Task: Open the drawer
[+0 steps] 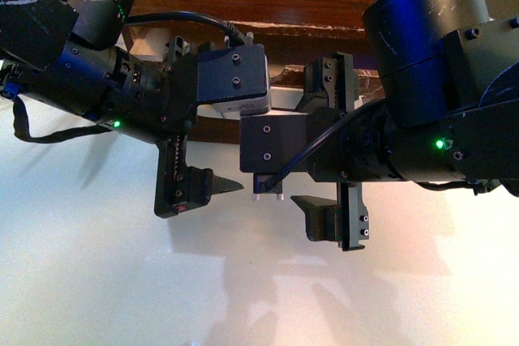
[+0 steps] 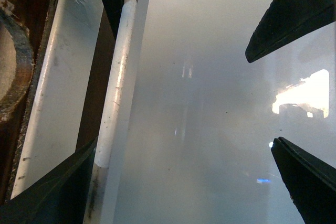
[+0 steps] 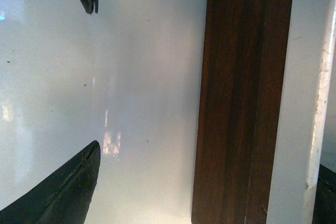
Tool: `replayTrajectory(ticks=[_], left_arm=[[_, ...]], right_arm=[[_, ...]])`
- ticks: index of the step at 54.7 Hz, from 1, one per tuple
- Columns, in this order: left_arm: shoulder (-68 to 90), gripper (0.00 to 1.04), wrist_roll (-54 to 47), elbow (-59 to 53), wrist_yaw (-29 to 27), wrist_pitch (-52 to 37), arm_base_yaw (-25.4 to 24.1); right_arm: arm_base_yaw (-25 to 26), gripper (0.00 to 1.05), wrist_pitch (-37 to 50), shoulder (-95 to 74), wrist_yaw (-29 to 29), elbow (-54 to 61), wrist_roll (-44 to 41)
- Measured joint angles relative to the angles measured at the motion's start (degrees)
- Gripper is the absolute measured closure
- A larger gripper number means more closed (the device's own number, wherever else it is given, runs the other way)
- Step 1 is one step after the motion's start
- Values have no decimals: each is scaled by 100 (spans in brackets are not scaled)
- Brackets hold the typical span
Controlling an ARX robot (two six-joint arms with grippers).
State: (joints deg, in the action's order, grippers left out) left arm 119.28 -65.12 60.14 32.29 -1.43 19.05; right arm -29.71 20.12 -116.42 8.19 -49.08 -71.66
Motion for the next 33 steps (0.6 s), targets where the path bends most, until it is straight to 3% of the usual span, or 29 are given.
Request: replayTrajectory(ticks=[33], left_arm=[[-437, 8, -79, -697, 164, -13, 0]], right_arm=[[-391, 9, 57, 358, -79, 542, 55]])
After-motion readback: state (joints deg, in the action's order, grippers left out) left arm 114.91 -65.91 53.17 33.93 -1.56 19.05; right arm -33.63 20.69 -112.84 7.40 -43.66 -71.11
